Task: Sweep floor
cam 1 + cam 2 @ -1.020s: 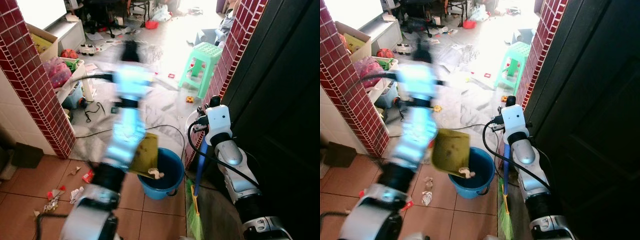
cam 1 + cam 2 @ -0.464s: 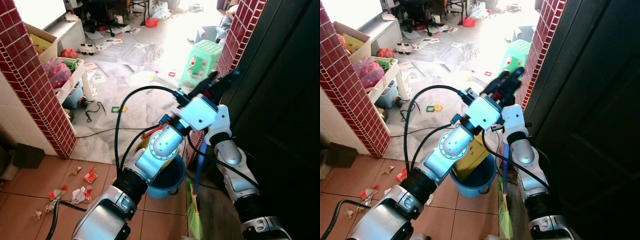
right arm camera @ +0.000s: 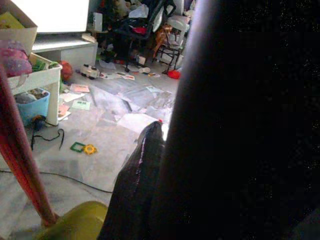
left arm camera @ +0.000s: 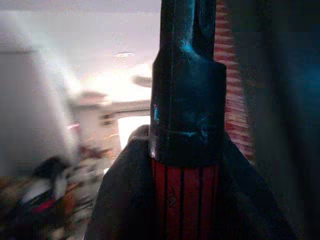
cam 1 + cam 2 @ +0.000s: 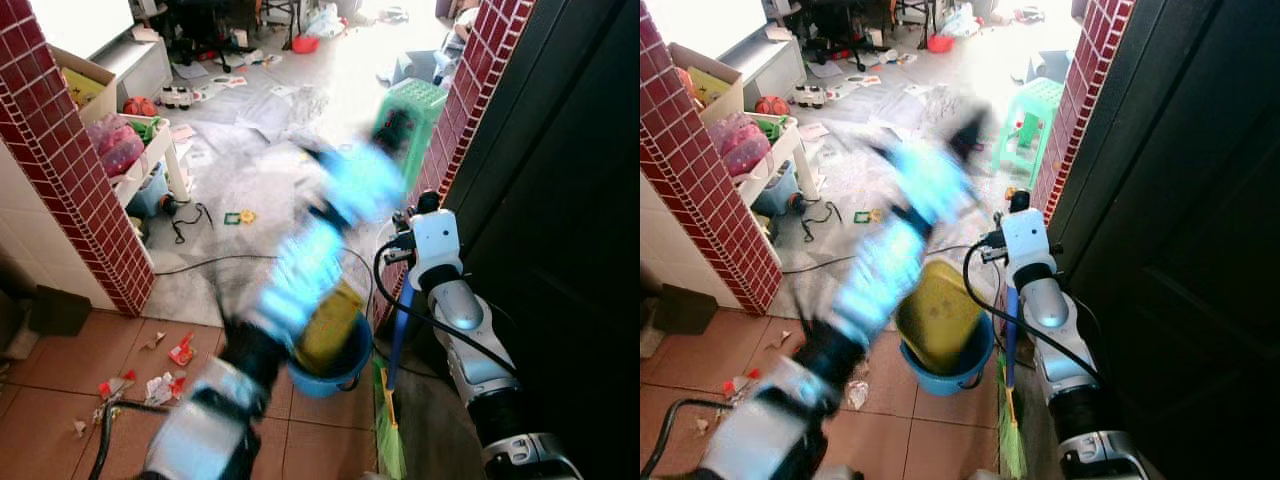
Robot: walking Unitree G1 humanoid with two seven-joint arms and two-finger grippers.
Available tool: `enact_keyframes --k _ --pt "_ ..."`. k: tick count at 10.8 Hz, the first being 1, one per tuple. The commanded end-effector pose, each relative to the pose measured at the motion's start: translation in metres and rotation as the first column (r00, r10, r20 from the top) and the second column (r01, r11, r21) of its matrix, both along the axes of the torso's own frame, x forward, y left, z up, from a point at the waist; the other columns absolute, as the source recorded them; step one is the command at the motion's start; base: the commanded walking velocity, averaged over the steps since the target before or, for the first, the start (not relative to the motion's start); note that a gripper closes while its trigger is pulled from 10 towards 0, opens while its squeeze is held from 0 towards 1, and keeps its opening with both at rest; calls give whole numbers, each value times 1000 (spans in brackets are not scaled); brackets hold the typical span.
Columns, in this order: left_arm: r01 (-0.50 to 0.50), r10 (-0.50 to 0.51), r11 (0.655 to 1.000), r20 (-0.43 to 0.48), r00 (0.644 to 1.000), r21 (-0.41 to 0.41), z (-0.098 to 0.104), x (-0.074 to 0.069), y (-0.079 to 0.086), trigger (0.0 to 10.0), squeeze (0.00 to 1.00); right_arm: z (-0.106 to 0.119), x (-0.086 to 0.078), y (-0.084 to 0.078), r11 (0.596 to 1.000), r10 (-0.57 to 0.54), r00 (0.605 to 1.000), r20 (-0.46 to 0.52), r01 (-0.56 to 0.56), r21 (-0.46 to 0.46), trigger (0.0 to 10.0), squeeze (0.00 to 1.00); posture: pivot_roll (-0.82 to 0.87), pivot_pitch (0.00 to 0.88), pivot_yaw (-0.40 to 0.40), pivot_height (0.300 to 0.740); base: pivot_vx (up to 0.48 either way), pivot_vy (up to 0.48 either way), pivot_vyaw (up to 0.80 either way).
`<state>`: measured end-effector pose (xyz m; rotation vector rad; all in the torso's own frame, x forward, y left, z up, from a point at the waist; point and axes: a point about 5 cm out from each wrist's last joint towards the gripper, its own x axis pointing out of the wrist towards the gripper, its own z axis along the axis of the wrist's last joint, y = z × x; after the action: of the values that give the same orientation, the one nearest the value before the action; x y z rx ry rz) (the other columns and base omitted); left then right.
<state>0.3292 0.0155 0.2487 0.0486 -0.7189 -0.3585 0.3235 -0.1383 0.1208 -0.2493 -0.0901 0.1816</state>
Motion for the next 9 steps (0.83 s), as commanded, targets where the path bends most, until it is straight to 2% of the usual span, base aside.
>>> enact_keyframes --k 1,4,5,7,8,9 --pt "-15 24 995 91 996 -94 33 -3 7 10000 0 8 3 1 1000 1 999 39 -1 1 10000 0 -74 0 -42 740 0 0 0" --pt "-215 223 972 79 972 -100 38 9 47 10000 0 10 5 3 1000 6 999 45 -6 3 10000 0 -69 0 -45 740 0 0 0" --pt "-300 308 949 77 948 -95 47 14 64 10000 0 8 4 2 1000 9 999 39 -9 4 10000 0 -65 0 -47 740 0 0 0" --pt "-406 419 906 106 902 -124 74 15 98 10000 0 5 2 2 1000 20 999 28 -20 -18 10000 0 -54 0 -54 740 0 0 0" --pt "-431 443 890 51 895 -150 71 14 115 10000 0 4 2 2 1000 20 1000 23 -19 -24 10000 0 -51 0 -54 740 0 0 0" --pt "-512 515 847 -17 857 -146 55 7 135 10000 0 3 3 1 1000 17 1000 18 -16 -22 10000 0 -39 0 -57 740 0 0 0"
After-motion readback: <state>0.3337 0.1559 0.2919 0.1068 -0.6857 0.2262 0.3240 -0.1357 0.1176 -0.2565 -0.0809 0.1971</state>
